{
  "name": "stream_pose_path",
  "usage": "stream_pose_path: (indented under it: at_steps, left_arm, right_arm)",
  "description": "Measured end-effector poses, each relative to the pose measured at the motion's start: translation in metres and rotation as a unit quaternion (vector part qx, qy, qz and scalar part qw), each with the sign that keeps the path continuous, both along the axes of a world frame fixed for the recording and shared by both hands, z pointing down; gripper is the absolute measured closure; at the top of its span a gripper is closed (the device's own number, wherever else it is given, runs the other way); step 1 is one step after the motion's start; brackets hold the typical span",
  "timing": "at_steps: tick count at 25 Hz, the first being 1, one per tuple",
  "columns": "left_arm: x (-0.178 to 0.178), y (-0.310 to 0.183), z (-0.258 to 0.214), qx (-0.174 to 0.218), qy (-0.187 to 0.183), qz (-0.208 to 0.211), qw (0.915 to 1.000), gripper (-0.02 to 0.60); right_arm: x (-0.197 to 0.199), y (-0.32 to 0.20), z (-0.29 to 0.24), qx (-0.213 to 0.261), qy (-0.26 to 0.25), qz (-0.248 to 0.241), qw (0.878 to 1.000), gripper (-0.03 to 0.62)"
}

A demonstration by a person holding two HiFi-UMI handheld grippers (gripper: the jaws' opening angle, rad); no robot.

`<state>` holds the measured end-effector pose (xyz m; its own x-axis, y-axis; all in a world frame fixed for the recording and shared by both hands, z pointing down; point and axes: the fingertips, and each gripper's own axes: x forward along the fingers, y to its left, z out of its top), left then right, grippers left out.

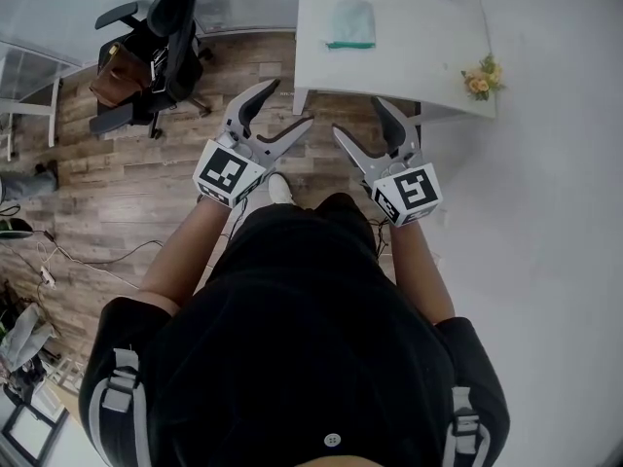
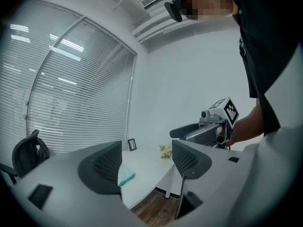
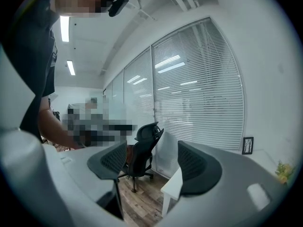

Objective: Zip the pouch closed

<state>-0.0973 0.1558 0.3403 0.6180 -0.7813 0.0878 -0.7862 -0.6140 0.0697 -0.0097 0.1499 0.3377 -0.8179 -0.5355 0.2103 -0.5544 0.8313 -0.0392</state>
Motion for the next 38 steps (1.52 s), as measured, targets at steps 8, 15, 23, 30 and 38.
stream_pose_path:
  at_steps: [8,15,23,30,38]
  left_arm:
    - [-0.001,-0.037,0.018,-0.021,-0.009,-0.006,0.9997,0.264]
    - [0.009,-0.084,-0.004,0.015,-0.003,-0.029,0.9995,0.264]
    - [0.036,-0.151,0.001,0.019,-0.037,-0.04,0.9983,0.264]
    - [0.06,-0.192,0.015,0.006,-0.059,-0.053,0.9968,0.264]
    - [0.054,-0.229,0.033,-0.01,-0.061,-0.057,0.9965,0.264]
  right_arm:
    - [0.004,-0.043,0.014,-0.012,-0.003,-0.001,1.0,0.247]
    - [0.01,-0.101,0.015,-0.013,-0.016,-0.021,1.0,0.247]
    - [0.04,-0.174,0.016,-0.021,-0.025,-0.032,0.999,0.247]
    - [0.065,-0.216,0.039,-0.043,-0.026,-0.051,0.997,0.247]
    - [0.059,-0.251,0.065,-0.062,-0.015,-0.05,0.997,0.247]
